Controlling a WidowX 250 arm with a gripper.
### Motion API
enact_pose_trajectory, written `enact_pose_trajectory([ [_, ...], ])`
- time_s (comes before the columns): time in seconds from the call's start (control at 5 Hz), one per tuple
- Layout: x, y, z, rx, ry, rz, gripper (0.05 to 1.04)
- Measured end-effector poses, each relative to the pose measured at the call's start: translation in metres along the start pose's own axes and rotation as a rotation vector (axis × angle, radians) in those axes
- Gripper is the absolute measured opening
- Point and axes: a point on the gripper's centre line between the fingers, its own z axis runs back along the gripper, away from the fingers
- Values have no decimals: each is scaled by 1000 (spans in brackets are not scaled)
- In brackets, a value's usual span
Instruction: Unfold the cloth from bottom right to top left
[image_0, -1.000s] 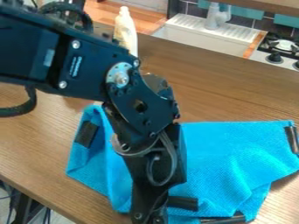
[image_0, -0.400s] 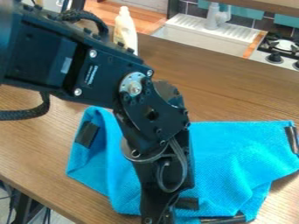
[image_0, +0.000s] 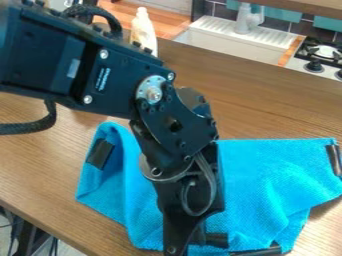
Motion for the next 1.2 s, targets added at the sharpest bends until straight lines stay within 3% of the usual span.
enact_pose_trajectory([
  [0.4,-2,3,5,5,-15,2,49],
  [1.0,-7,75,62,43,-120,189,49],
  [1.2,-14,108,59,43,-87,254,49],
])
